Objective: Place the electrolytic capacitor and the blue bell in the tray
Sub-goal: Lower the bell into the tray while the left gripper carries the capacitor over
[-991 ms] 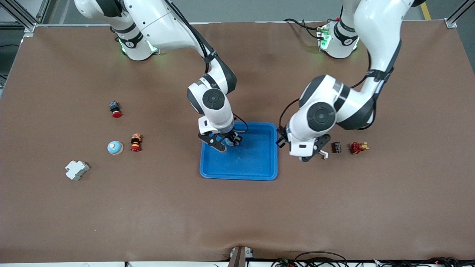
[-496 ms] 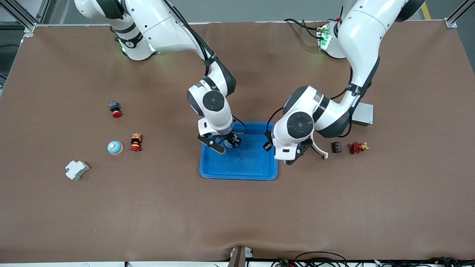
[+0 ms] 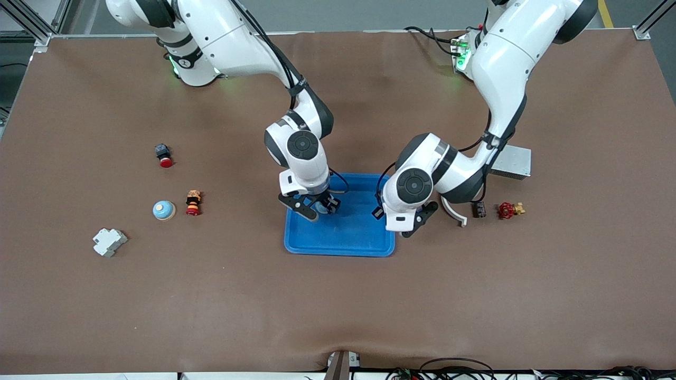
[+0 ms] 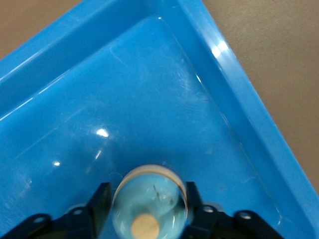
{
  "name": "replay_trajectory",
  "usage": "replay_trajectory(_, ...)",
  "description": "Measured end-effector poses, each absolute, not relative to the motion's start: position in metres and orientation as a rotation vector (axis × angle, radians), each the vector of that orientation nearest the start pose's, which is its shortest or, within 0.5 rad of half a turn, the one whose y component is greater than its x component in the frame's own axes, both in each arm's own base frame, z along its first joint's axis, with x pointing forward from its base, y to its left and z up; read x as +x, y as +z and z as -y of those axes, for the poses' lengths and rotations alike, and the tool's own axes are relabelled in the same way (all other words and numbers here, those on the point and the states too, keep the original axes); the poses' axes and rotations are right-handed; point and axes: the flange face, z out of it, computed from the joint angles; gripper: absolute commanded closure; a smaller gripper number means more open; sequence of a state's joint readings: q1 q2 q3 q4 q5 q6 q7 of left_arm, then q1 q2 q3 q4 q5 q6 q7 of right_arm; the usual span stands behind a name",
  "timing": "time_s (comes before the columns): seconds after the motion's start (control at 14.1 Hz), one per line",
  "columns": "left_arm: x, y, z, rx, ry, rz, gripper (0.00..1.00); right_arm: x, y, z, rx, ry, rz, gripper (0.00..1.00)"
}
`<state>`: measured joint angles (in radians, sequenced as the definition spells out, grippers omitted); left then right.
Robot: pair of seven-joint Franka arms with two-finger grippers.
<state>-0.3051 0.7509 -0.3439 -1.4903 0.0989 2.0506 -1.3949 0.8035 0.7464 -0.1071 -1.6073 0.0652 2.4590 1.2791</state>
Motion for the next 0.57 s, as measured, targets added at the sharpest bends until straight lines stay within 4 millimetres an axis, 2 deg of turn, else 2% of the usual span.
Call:
replay_trajectory(0.21, 0.580, 0.222, 0.386, -2.849, 0.336, 1.142, 1.00, 0.533, 0.204, -0.464, -2.925, -0.137, -0.901, 0.00)
replay_trajectory(0.35, 0.580, 0.218, 0.386, -2.847, 0.340, 1.142, 1.00, 0.536, 0.212, -0.467, -2.919, -0.144, -0.894, 0.00)
replay_trajectory(0.5, 0.580, 0.215, 0.388, -2.854, 0.336, 1.142, 1.00, 0.542, 0.227, -0.465, -2.966, -0.126, -0.841, 0.00)
replay_trajectory(0.57, 0.578, 0.213, 0.390, -2.856, 0.336, 1.138, 1.00, 0.548, 0.243, -0.458, -3.009, -0.103, -0.792, 0.00)
